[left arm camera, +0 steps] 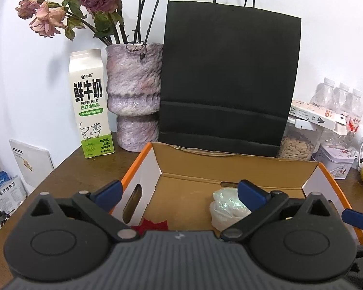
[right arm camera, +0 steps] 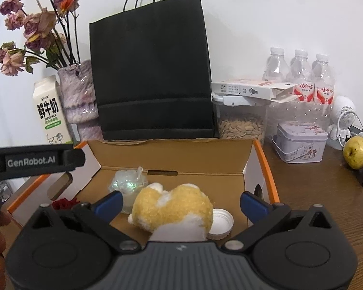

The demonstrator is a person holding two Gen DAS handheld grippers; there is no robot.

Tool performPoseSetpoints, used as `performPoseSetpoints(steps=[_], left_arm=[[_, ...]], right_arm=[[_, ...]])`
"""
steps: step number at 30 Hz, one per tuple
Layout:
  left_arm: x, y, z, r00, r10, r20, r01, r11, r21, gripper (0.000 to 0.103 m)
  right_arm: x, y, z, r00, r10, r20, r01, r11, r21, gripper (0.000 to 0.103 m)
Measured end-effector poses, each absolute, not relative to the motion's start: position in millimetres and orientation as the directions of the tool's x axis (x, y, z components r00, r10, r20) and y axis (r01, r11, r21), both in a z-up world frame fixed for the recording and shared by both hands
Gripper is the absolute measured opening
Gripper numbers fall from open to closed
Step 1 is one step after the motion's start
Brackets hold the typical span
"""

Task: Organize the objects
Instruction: 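Open the left gripper to drop the rose while right drops the plush toy into the box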

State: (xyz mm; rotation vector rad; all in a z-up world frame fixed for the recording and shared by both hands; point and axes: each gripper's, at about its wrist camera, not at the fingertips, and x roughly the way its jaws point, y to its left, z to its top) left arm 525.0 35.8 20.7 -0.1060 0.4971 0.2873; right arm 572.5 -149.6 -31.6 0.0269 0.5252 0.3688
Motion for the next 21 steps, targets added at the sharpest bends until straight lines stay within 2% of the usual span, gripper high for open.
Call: performPoseSetpoints(steps=[10, 21], left_arm=[[505, 39, 35, 0.848, 0.243, -0.472, -0.301, 0.952, -0.05, 0.103], [463, 38, 59, 0.867, 0.227, -0.445, -0.284, 0.956, -0.066, 0.103]], right_arm=[[564, -151, -16, 0.793, 0.367, -0.487, -0.359, 0.926, 0.113, 0.103], [535, -164, 18, 0.813, 0.401, -0.422, -0.394, 0.913, 0.109, 0.103]])
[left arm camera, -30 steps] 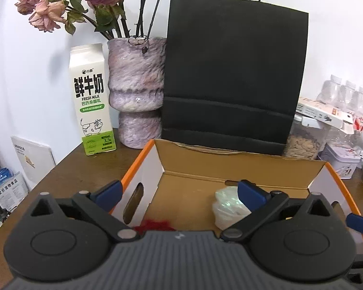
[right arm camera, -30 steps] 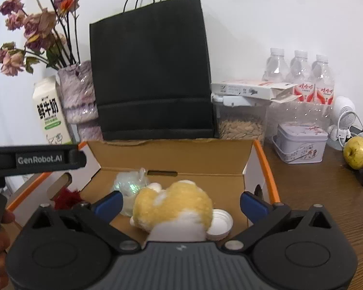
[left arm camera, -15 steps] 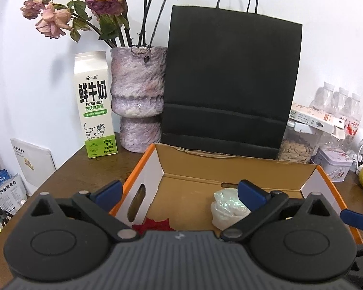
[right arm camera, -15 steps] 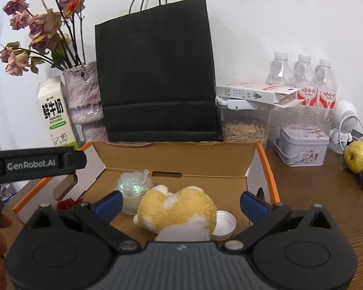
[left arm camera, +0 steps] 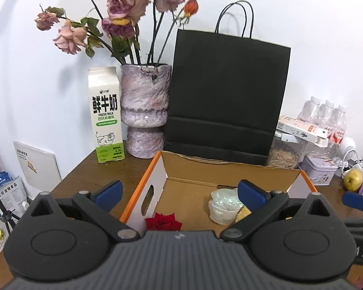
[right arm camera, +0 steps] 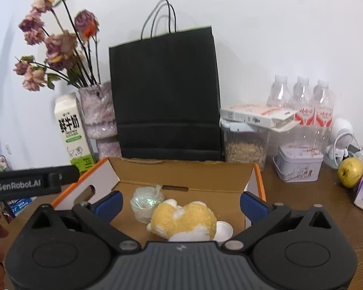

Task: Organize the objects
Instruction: 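Open the left gripper to drop the rose while right drops the plush toy into the box, then withdraw both tools from the box toward the remaining objects on the table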

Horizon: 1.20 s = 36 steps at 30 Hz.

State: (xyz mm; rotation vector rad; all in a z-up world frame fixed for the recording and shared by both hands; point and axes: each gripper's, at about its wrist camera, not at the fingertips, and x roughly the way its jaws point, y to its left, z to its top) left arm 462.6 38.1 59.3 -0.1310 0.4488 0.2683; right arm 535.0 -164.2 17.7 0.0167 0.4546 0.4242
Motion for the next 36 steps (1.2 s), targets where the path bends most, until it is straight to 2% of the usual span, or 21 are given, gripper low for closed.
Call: performPoseSetpoints(steps=[19, 36], left_arm=[[381, 56, 76, 0.901, 0.186, -0.392, -0.262, 0.954, -0.149, 0.103], [319, 49, 69, 0.914, 0.164, -0.371, -0.216, 0.971, -0.101, 0.103]], right_arm=[[468, -192, 48, 0.875, 0.358, -0.325, -0.355, 0.932, 0.071, 0.103], [384, -194, 51, 0.876, 0.392, -0.28, -0.4, 0.916, 0.028, 0.103]])
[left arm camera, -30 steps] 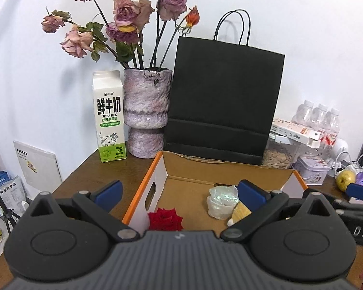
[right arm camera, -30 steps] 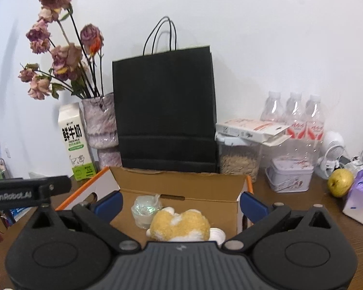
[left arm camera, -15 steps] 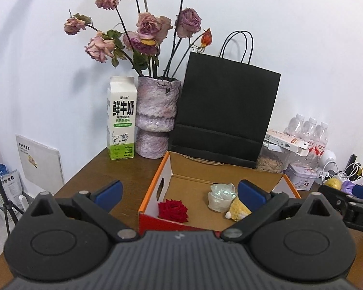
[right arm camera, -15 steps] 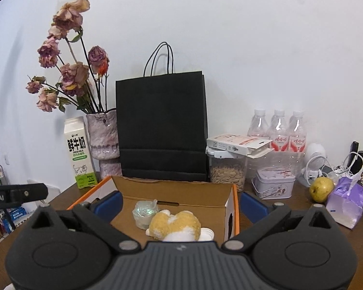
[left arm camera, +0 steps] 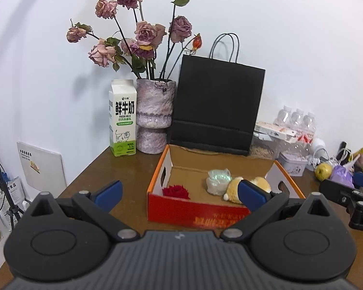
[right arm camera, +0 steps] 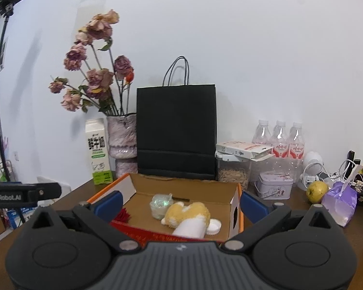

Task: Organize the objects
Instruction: 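Withdraw both tools from the box toward the remaining objects on the table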

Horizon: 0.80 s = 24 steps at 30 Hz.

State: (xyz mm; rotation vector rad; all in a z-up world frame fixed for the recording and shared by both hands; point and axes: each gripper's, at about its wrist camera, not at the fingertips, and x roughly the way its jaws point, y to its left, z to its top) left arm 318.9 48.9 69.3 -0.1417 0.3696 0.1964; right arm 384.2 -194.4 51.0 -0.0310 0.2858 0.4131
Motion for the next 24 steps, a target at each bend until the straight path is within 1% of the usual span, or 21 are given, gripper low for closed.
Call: performPoseSetpoints(steps=[6, 18, 20, 24], left_arm=[[296, 43, 61, 0.918, 0.146, -0.369, -0.193, 0.977, -0.094, 0.103], [250, 28, 41, 0.924, 0.106, -0.368, -0.135, 0.99, -0.051, 0.103], [244, 26, 36, 0.92, 0.099, -0.379, -0.125, 0.991, -0.043, 0.103], [235, 28, 24, 0.91, 0.062, -0.41, -0.104, 0.991, -0.081, 0.103]], right_arm=[[353, -198, 46, 0.872, 0.402, -0.281, -0.413, 0.911, 0.023, 0.103], [309, -214, 5, 0.846, 0.397, -0.355, -0.403, 0.913, 0.061, 0.103], [304, -216, 0, 0.844, 0.39, -0.368, -0.398, 0.915, 0.057, 0.103], [295, -222, -8, 0.838, 0.382, -0.389, -0.393, 0.918, 0.056, 0.103]])
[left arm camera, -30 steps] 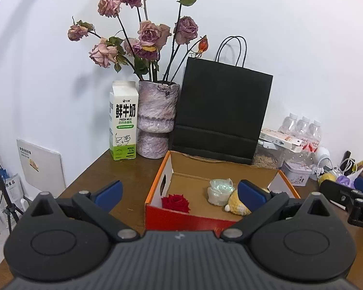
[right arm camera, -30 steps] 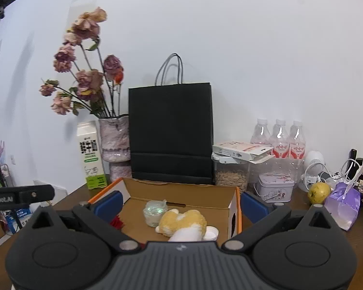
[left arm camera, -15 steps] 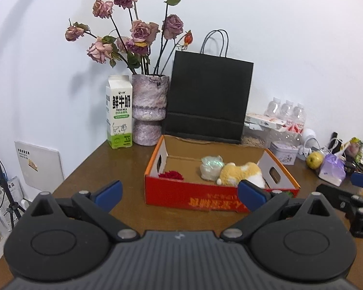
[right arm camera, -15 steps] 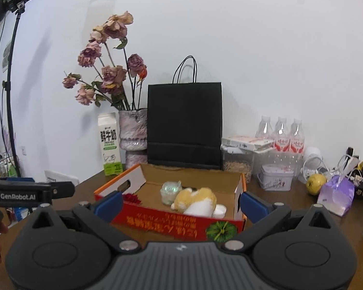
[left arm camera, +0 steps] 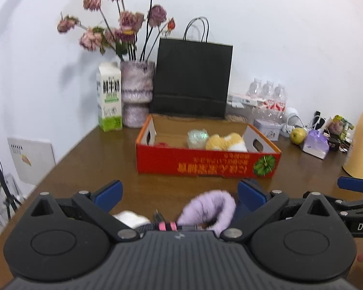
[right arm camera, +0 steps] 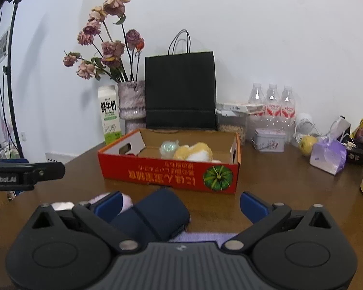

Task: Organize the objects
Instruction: 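Withdraw both tools from the box toward the remaining objects on the table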

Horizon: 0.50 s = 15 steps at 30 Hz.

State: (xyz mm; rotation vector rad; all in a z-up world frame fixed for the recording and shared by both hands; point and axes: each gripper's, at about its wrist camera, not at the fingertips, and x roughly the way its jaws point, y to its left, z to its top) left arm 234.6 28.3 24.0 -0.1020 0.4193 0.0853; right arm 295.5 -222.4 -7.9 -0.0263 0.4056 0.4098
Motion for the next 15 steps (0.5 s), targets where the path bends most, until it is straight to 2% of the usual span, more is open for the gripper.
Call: performPoseSetpoints(steps=[15], left_arm=[[210, 32, 3, 0.902, 0.078, -0.424, -0.11, 0.993, -0.052, 0.103]], right_arm=[[272, -227, -28, 0.832, 0.364, -0.42, -0.394, 0.919, 0.015, 0.103]])
